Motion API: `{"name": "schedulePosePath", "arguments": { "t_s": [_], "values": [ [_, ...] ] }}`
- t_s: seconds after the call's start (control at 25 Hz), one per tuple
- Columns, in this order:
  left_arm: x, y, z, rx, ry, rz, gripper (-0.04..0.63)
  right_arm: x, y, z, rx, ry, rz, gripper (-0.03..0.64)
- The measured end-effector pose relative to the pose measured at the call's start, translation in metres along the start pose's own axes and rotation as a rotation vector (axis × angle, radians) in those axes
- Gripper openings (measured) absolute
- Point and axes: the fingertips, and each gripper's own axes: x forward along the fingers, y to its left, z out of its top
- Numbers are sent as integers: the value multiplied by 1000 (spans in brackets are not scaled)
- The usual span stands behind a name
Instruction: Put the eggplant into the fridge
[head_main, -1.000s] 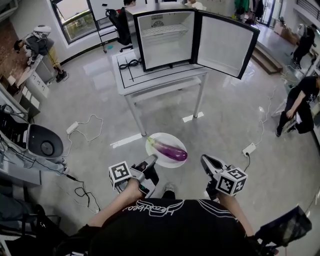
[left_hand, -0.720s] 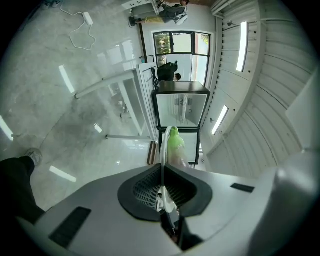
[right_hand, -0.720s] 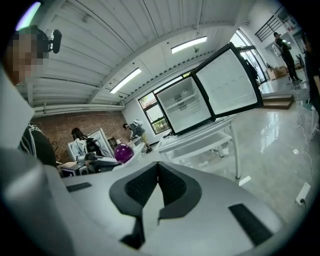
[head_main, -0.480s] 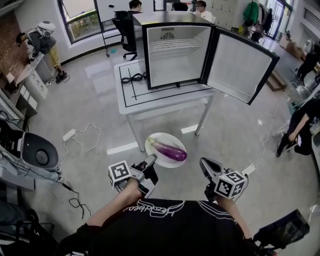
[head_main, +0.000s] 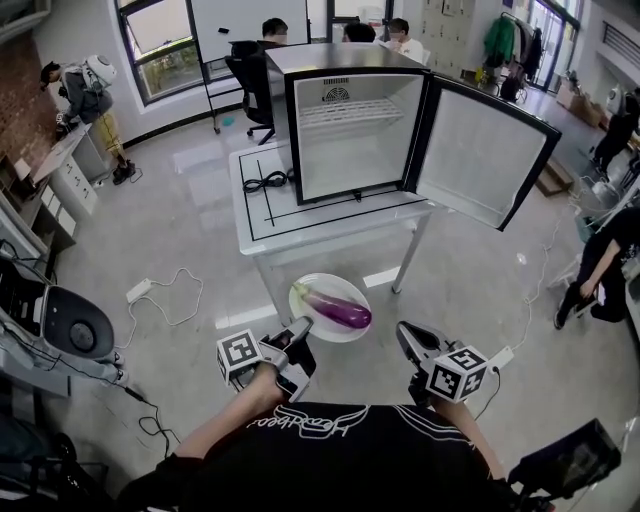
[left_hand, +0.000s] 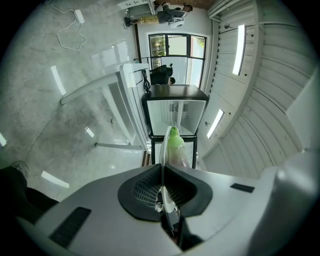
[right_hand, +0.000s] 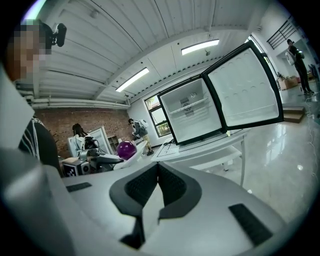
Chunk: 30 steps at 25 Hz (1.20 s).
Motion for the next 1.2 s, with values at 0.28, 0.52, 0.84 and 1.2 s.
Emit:
{"name": "schedulePosePath", "arguments": {
  "t_s": [0.28,0.52,0.84,1.2],
  "values": [
    [12,-1,3,1,7,-9,25,4,-4,5,-7,-2,-3,8],
    [24,-1,4,-11,8,-9,25,10,-14,9,-5,-1,4,8],
    [54,5,20,-10,-16,14,25,30,-45,16,5,14,22,8],
    [112,1,44,-25,-48,32,25,71,-95,46,13,45,62,8]
  ]
}}
